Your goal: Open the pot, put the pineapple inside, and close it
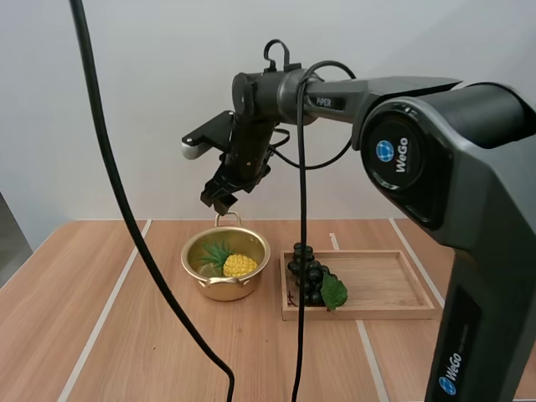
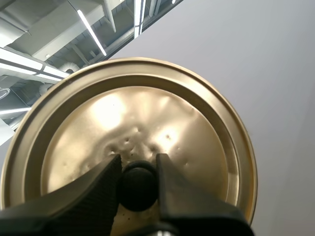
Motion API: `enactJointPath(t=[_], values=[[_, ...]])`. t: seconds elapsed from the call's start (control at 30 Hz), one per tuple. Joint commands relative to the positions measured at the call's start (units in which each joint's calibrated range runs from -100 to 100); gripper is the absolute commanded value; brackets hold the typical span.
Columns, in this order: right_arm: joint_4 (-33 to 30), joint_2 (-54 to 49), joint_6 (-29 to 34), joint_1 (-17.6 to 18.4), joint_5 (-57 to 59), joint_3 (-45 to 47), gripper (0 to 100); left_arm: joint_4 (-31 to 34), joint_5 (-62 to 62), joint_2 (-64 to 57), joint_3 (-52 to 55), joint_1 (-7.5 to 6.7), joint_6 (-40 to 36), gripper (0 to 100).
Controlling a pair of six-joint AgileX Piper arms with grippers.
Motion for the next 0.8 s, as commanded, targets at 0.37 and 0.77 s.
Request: enactJointPath(t=[0.37,0.77], values=[[-17.5,-13.1,10.2,-0.6,6.2,-3.4,96,1.1,-0.6,-0.4,-0.4,-0.18,-0.6,0],[-18.9,-27.4,15.0,-10.4,3.8,-3.4,0,1.1,0.2,-0.4,-0.4,-0.18,-1.7,0]])
